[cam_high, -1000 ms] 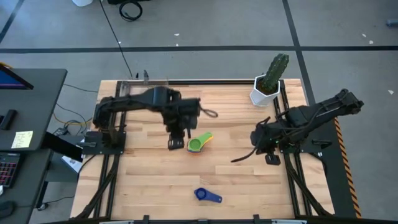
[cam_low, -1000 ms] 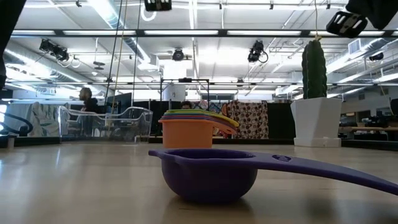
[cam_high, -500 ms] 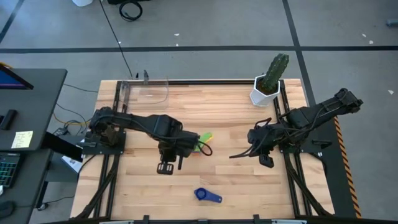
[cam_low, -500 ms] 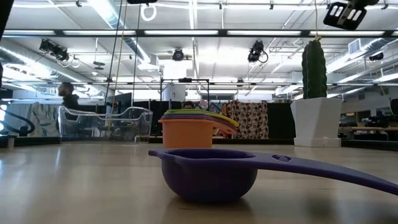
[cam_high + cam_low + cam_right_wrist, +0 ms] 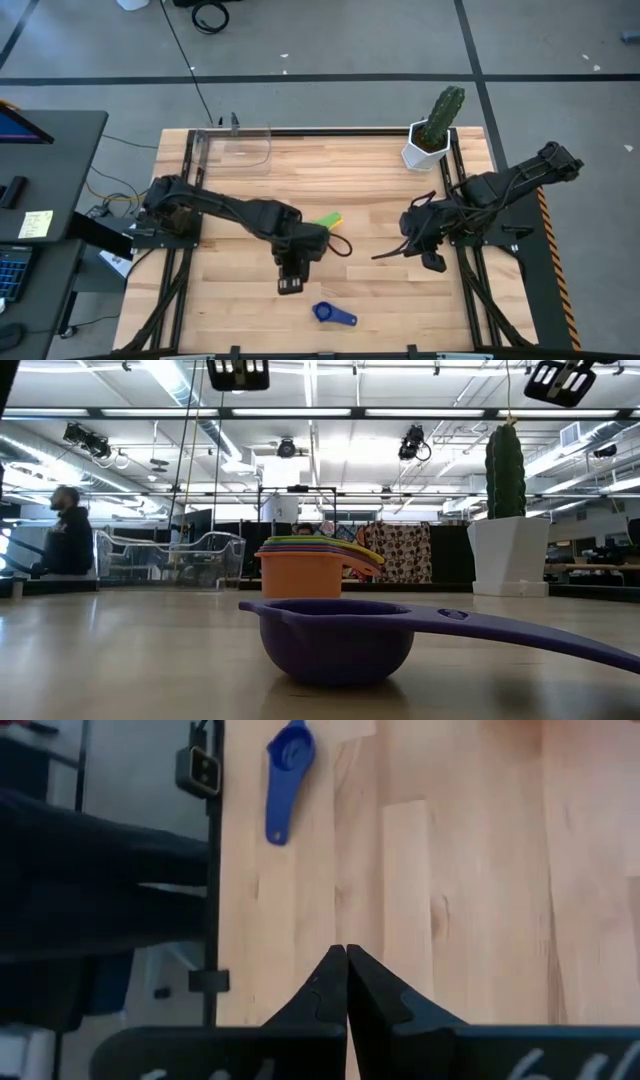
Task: Nest measuring cups in basket
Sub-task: Stack the dark blue nest measuring cup on top of the green nest measuring cup
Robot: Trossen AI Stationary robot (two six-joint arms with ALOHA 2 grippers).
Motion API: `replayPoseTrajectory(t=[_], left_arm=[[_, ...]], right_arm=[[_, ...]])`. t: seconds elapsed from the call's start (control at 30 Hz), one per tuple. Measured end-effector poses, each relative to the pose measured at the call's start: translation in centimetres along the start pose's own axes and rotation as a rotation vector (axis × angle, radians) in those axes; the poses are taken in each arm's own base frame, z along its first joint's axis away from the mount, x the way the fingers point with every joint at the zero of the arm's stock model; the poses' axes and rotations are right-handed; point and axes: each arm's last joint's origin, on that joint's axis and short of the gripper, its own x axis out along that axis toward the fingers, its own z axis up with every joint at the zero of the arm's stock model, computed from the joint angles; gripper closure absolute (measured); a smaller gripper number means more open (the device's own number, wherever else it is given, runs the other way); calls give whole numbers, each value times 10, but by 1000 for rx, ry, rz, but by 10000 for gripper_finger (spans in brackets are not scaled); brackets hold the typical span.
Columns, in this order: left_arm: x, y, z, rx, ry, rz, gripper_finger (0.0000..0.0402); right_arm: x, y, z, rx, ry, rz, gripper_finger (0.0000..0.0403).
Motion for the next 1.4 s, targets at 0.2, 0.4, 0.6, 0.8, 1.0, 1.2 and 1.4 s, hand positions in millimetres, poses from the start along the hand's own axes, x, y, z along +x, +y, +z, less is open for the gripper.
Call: replayPoseTrajectory(t=[0.2,0.4,0.6,0.8,1.0,1.2,1.4], left_arm=[[32,-9,-9,-76,9,-34,311],[65,-35,-17,166,-112,-117,286],[87,-61,-29,527,-291,-29,285],[97,-66,-33,682,-391,252,285],[126,-59,-29,727,-336,292,285],[148,-55,-29,778,-275,261,285],[165,-52,-28,864,-235,266,285]], right_arm=[[1,4,-3,-89,11,11,399],[1,6,-4,-143,9,4,399],[1,6,-4,-148,-1,-13,399],[1,6,-4,-146,-1,-14,398],[1,5,-4,-134,-1,-16,398],[1,5,-4,-134,0,-16,398],[1,5,-4,-133,5,-17,398]])
